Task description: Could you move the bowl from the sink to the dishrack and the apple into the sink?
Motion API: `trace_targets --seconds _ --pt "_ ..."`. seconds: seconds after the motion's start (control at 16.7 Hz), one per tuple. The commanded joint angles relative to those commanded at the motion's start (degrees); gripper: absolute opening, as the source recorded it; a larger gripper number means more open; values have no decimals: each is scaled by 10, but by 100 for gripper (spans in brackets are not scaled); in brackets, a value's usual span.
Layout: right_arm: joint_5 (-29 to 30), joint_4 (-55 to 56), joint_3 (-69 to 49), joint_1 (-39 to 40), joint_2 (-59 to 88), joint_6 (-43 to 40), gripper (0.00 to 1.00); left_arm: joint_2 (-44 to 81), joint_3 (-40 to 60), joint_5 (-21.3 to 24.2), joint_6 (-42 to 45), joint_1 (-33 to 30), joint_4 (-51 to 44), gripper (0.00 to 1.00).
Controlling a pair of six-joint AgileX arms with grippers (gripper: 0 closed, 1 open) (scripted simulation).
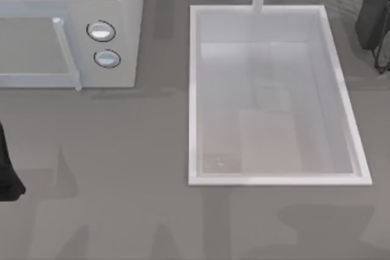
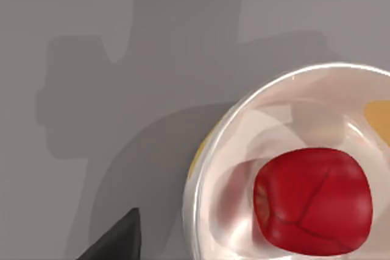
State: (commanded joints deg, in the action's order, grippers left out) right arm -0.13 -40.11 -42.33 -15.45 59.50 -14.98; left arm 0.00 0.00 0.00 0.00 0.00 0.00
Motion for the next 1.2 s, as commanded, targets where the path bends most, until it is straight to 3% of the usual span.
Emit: trace_targets --seconds 0.3,0.54,0.96,1.2 --pt "1 -144 -152 -56 234 -54 100 0 0 0 0 0 0 100" --pt "1 -206 -217 -80 328 -78 100 0 0 0 0 0 0 100" --pt "1 -211 -221 -79 338 -80 100 0 0 0 0 0 0 100" --pt "2 -150 -176 -78 377 -81 100 0 0 0 0 0 0 100"
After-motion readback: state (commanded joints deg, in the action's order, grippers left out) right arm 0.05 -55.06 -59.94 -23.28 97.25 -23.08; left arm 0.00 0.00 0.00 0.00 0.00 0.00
